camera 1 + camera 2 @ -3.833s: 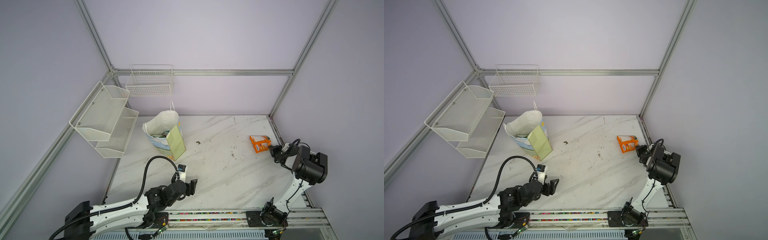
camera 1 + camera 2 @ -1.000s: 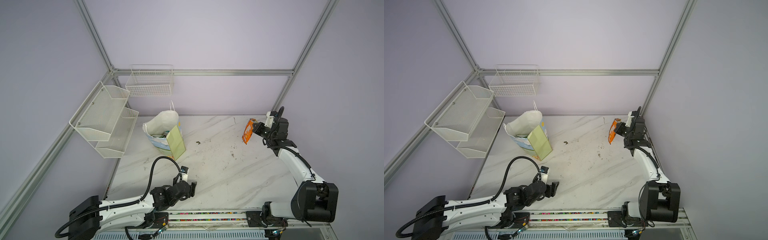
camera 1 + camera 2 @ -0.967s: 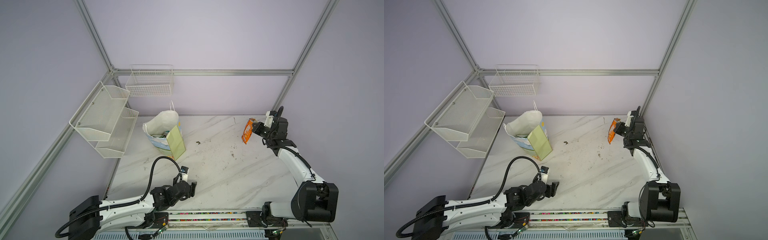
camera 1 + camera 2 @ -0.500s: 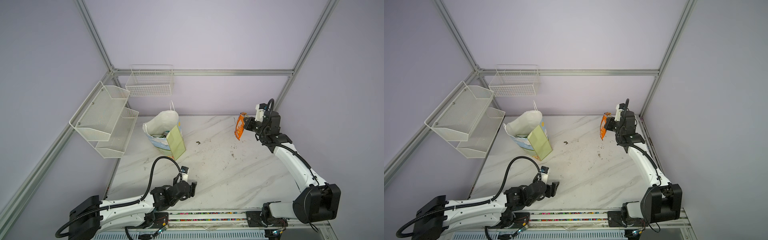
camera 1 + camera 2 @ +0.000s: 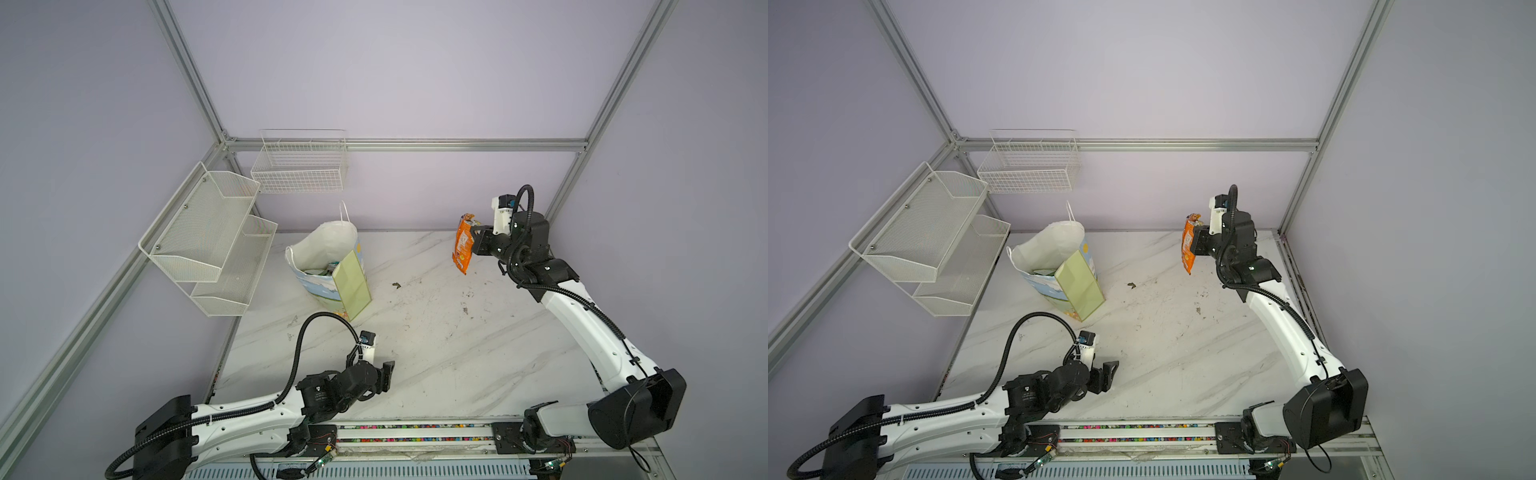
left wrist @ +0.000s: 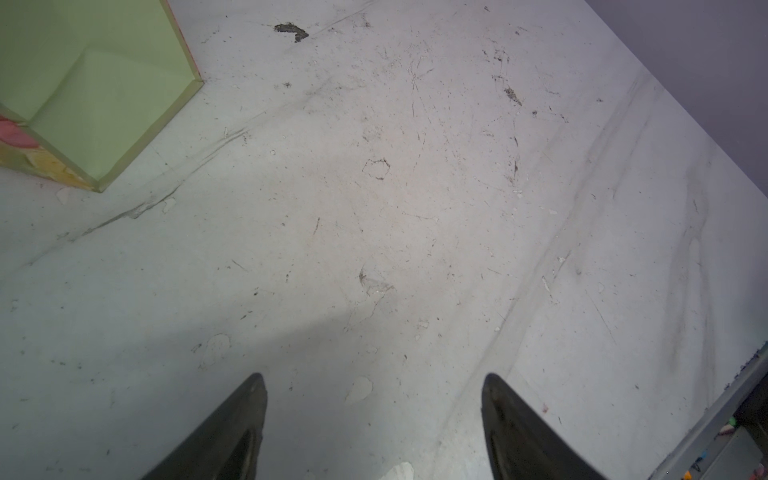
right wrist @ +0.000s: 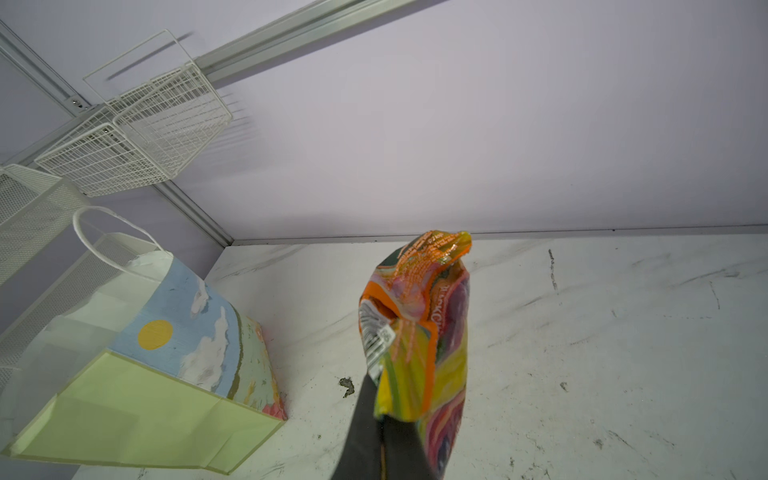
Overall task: Place the snacks into the paper bag
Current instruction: 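Carry the Fox's bag with the right gripper toward the paper bag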
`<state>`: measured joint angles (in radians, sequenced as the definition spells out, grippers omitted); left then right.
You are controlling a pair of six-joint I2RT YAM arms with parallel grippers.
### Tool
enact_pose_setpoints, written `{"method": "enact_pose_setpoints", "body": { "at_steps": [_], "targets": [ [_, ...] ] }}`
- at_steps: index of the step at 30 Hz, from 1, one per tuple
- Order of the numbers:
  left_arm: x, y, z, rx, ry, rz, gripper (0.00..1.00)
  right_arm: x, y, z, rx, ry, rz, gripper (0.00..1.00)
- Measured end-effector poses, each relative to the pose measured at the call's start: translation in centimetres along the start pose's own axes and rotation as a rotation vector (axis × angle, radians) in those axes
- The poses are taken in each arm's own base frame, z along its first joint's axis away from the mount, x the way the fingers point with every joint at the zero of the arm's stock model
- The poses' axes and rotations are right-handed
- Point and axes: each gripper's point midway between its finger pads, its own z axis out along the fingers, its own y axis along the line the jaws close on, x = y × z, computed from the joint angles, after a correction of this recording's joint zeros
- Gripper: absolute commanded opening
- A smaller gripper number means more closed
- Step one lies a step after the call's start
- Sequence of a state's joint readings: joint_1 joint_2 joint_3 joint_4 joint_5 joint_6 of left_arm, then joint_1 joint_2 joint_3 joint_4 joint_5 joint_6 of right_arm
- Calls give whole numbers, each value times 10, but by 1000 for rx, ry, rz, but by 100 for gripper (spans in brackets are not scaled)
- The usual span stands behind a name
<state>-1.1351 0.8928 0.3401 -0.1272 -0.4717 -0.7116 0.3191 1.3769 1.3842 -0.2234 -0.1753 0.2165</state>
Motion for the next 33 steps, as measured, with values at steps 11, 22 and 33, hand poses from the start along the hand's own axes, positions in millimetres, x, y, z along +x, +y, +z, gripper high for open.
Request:
{"method": "enact_pose_setpoints", "body": {
  "at_steps": [11, 22, 33],
  "targets": [
    [-1, 0, -1, 3, -2, -3, 80, -3, 66, 22, -91, 54, -83, 0],
    [-2, -3, -3, 15, -9, -3, 80, -22, 144, 26, -182, 32, -175, 0],
    [-2, -4, -3, 16, -12, -5, 80, -26, 215, 23, -267, 16, -255, 0]
  ]
}}
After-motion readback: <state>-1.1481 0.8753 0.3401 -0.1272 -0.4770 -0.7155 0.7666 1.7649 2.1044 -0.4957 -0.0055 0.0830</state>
